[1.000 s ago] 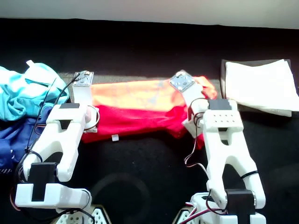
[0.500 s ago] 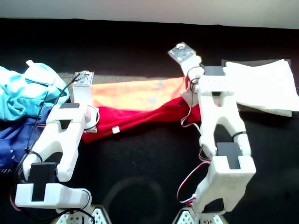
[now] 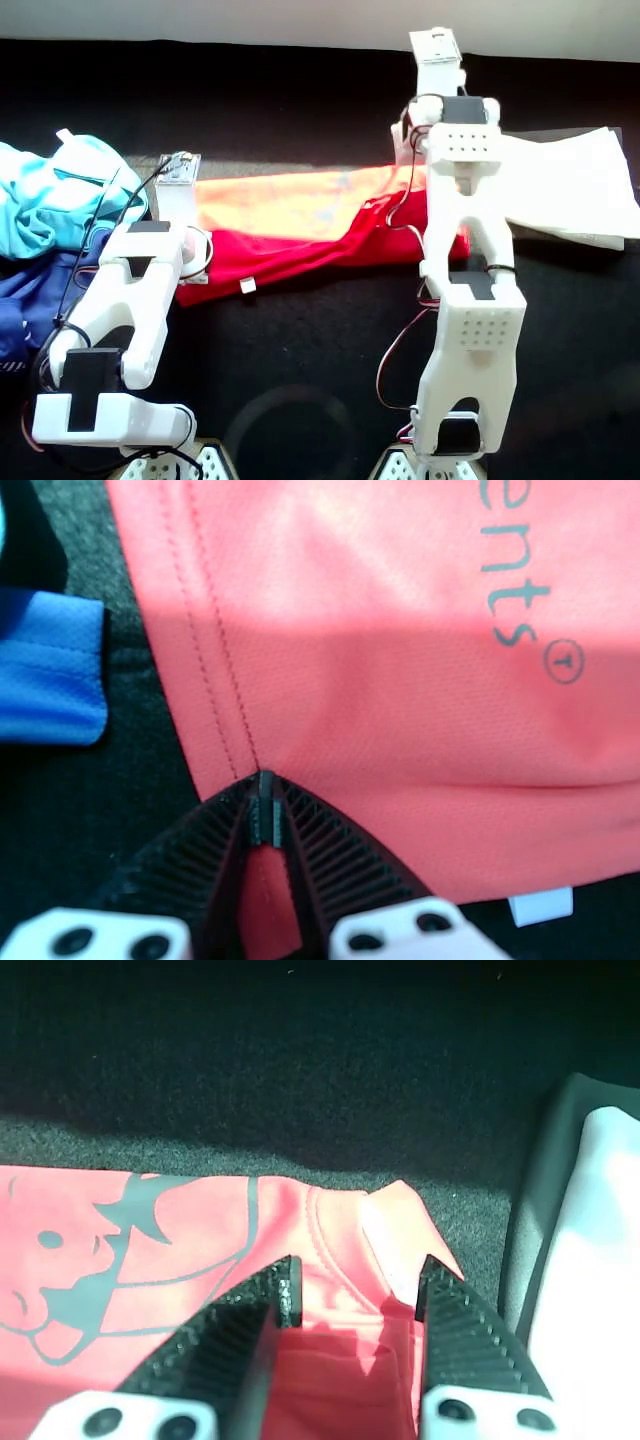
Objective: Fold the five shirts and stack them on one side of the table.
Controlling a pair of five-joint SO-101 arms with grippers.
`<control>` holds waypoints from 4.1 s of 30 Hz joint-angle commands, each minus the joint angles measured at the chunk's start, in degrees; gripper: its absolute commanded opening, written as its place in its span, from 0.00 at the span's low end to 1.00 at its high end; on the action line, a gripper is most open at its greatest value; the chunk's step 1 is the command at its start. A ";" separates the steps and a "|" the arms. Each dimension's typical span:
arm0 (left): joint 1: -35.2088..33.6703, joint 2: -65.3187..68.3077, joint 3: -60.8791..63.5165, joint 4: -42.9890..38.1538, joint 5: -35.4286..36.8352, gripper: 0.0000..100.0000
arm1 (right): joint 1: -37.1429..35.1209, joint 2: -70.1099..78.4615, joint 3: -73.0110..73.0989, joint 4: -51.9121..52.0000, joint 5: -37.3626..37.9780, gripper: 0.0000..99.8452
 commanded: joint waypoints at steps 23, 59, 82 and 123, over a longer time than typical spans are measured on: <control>-0.75 -0.66 0.22 -0.53 0.35 0.01 | -8.92 -0.75 9.01 19.47 10.37 0.01; -7.96 -7.34 -0.04 3.52 0.44 0.01 | -23.60 -4.26 19.74 9.19 3.87 0.01; -26.15 8.66 -25.71 17.05 -9.05 0.01 | -6.37 -38.81 24.40 19.91 3.87 0.01; -5.41 13.67 -36.00 34.55 6.24 0.23 | 28.88 -68.62 107.21 -29.49 15.12 0.01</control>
